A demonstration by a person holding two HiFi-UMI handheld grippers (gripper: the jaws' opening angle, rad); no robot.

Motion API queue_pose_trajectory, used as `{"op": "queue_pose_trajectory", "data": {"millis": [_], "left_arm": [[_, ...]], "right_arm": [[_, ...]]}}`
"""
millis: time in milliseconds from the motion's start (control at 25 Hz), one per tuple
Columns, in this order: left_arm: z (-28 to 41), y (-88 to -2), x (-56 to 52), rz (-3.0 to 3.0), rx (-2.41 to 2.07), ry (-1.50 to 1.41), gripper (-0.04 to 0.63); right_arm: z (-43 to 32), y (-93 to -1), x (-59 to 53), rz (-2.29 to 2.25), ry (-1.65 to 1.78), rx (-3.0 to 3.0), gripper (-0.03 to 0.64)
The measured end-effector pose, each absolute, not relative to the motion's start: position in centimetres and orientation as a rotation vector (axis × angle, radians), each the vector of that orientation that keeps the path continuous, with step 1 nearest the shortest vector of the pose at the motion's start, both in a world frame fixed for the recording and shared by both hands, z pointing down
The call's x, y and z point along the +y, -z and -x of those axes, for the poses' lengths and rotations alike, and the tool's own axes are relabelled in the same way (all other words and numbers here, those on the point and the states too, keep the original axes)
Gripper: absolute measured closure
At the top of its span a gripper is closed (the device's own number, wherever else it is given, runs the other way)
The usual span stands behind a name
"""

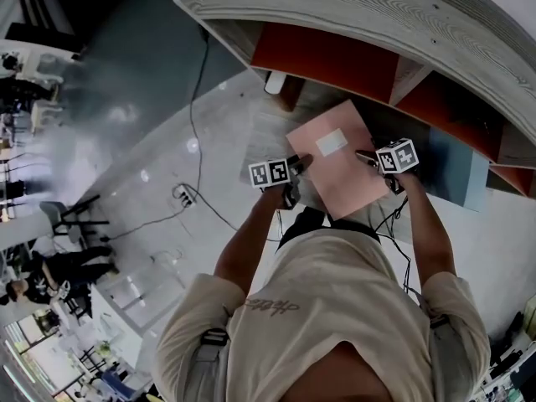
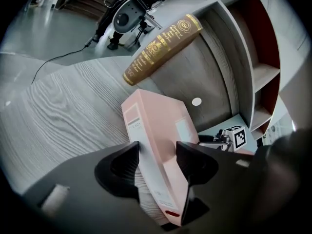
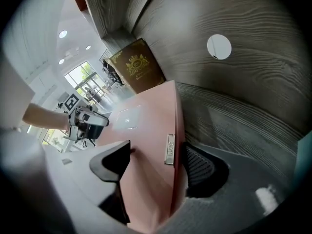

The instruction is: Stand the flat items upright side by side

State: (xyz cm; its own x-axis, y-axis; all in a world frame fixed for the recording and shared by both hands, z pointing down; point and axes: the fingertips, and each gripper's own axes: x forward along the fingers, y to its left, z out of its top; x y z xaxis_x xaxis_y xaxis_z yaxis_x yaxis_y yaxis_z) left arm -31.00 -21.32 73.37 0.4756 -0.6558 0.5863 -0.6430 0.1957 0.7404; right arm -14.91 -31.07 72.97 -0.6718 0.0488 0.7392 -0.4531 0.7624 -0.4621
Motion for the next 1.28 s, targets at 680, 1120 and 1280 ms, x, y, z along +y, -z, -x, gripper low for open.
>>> {"op": "queue_pose_trajectory", "data": {"millis": [680,1120,1280], "left_arm": [[32.8,-63.3,-21.2,-1.811,-1.338,0.003,0.370],[32.3,-55.8,-20.1,-2.032,-1.417,-0.029,0.382],[31.5,-54.3,-19.5,-2.083,-1.398,-0.020,0.382]], "right_arm": [[14.7,-65.6,-28.3,-0.503,-0.616,-2.349,0.287],[14.6,-61.4,-27.9,-0.552,-0.391,-2.500,0.299],[14.1,-61.1,-27.8,-0.564,-0.345,-2.512,0.303]]}}
